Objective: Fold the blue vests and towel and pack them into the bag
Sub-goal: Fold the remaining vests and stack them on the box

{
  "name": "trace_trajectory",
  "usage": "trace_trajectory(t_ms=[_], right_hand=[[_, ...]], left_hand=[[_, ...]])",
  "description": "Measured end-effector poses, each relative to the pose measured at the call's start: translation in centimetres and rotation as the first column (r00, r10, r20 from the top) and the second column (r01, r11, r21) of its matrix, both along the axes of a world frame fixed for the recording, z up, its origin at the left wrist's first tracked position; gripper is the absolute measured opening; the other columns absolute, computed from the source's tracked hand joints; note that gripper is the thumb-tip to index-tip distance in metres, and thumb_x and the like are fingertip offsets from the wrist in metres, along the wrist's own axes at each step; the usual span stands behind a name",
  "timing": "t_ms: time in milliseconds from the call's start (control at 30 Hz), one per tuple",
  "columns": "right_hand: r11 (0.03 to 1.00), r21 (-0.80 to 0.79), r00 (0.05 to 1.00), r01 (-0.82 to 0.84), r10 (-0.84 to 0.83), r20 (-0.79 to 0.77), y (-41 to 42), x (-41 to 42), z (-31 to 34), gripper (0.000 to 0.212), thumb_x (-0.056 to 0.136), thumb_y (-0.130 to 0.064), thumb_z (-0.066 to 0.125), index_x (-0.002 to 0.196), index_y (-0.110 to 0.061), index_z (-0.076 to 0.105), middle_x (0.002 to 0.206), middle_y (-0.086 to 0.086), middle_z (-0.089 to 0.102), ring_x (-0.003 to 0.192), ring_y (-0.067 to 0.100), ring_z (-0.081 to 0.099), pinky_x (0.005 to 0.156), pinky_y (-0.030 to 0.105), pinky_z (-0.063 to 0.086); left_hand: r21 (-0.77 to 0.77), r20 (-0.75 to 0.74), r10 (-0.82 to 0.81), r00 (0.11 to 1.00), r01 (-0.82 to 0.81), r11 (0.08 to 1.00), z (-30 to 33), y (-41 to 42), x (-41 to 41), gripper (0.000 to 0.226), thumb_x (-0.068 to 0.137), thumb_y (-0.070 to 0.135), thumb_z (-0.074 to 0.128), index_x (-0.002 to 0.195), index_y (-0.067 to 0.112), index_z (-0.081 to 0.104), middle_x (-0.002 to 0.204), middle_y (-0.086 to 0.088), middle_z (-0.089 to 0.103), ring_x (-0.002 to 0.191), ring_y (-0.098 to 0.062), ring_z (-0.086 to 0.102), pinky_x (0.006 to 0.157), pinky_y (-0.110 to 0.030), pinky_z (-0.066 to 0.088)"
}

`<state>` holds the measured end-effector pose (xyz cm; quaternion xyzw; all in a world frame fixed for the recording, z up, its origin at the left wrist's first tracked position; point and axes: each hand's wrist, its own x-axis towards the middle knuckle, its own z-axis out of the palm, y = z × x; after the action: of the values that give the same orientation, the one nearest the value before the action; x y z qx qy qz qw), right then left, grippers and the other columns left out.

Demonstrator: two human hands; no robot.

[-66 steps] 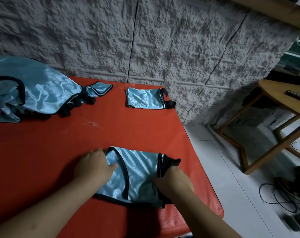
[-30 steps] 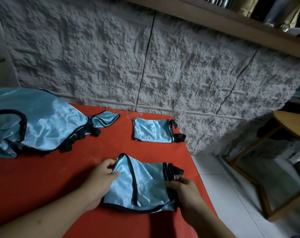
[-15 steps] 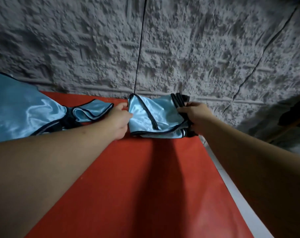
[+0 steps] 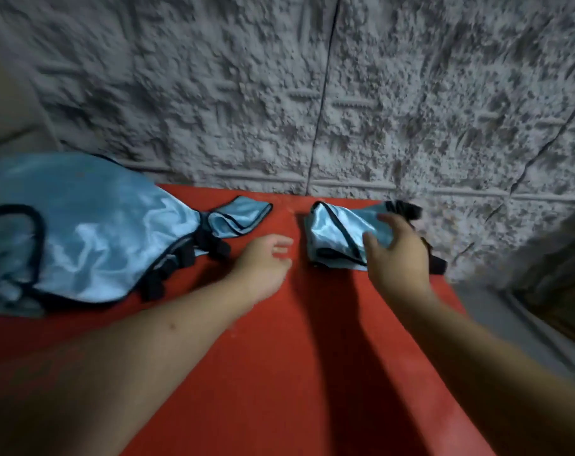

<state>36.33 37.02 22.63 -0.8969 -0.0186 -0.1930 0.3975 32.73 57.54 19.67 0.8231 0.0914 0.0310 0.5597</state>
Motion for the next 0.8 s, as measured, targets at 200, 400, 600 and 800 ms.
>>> trace_trajectory(t_ms=[200, 400, 600, 800], right_hand=[[0.898, 0.116, 0.824, -0.423, 0.435, -0.363, 10.0, -11.6, -3.6, 0.037, 0.091, -0.018, 0.070, 0.127, -0.023, 0.065, 0.118, -0.014, 0.070, 0.101, -0.003, 0.064, 0.086, 0.010, 0.048], [0.893, 0.159, 0.813, -0.421, 0.449, -0.371, 16.8, -14.0, -3.3, 0.033, 0.091, -0.022, 0.068, 0.124, -0.023, 0.066, 0.118, -0.007, 0.073, 0.102, 0.002, 0.067, 0.090, 0.017, 0.051], [0.867, 0.210, 0.782, -0.452, 0.498, -0.375, 19.9, -15.2, -0.4, 0.035, 0.092, -0.025, 0.068, 0.127, -0.023, 0.064, 0.113, -0.010, 0.070, 0.099, 0.004, 0.066, 0.088, 0.021, 0.052], [0.587, 0.764, 0.665, -0.269, 0.687, -0.294, 22.5, -16.6, 5.9, 0.031, 0.104, -0.036, 0.053, 0.094, -0.013, 0.072, 0.084, 0.009, 0.073, 0.075, 0.015, 0.065, 0.064, 0.028, 0.048]], left_hand=[[0.796, 0.375, -0.020, 0.927, -0.311, 0.520, 2.5, 9.0, -9.6, 0.028, 0.077, 0.021, 0.077, 0.104, 0.027, 0.073, 0.105, 0.005, 0.066, 0.104, -0.025, 0.056, 0.089, -0.042, 0.050], [0.941, 0.233, 0.176, 0.956, -0.267, 0.209, 3.7, 18.0, -13.0, 0.025, 0.066, 0.029, 0.085, 0.088, 0.027, 0.074, 0.095, 0.003, 0.064, 0.096, -0.028, 0.053, 0.078, -0.043, 0.048], [0.824, 0.322, 0.083, 0.943, -0.322, 0.466, 7.2, 19.0, -13.5, 0.032, 0.081, 0.030, 0.047, 0.083, 0.019, 0.077, 0.084, 0.005, 0.070, 0.085, -0.024, 0.056, 0.077, -0.035, 0.053], [0.566, 0.421, 0.140, 0.896, -0.380, 0.732, 11.3, 17.0, -16.1, 0.033, 0.087, 0.030, 0.052, 0.103, 0.019, 0.079, 0.100, 0.002, 0.070, 0.099, -0.023, 0.056, 0.092, -0.036, 0.050]])
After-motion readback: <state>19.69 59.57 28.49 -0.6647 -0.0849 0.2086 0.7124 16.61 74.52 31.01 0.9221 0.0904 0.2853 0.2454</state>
